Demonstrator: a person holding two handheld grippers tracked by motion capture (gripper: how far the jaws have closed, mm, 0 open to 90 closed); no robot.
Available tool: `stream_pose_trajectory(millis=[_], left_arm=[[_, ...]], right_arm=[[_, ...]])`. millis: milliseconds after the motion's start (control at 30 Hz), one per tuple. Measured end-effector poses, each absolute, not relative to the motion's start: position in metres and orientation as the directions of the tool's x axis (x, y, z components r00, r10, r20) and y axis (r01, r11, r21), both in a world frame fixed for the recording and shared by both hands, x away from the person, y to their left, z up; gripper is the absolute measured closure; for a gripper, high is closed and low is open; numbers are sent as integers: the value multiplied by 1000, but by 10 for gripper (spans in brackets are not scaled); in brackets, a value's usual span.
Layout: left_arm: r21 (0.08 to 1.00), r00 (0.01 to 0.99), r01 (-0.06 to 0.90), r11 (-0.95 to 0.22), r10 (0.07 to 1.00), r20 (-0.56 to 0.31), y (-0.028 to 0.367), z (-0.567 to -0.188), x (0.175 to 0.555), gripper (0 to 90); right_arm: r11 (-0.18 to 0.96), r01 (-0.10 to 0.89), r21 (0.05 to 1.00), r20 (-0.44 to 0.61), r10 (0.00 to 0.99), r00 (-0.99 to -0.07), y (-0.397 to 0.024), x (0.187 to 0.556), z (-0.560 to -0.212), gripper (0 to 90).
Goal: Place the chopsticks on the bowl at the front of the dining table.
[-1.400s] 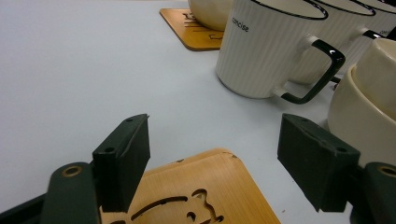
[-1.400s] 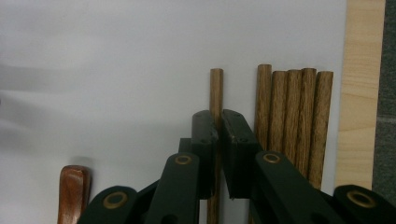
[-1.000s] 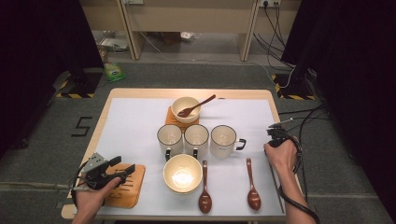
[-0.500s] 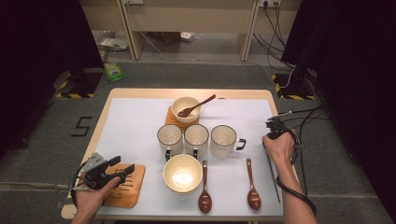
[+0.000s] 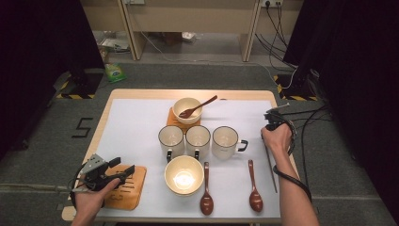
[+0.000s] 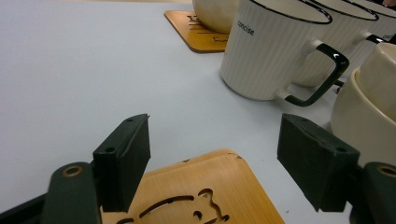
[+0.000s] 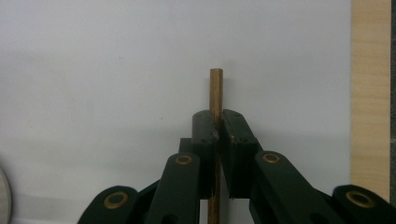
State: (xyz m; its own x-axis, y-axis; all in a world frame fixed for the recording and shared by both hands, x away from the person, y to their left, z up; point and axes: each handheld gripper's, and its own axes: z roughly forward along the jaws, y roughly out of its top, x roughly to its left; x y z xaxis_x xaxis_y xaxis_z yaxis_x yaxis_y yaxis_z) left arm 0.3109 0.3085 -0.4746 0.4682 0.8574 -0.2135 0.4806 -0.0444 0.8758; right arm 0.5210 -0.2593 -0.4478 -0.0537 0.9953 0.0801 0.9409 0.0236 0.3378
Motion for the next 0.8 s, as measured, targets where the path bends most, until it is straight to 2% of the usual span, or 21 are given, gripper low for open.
stream_pose_trajectory(millis=[800], left_arm=[[874,468,484,-47,858,-213,309,-476,311,250]], right_arm=[[20,942,334,45,998,-37,-259,538,-454,840]])
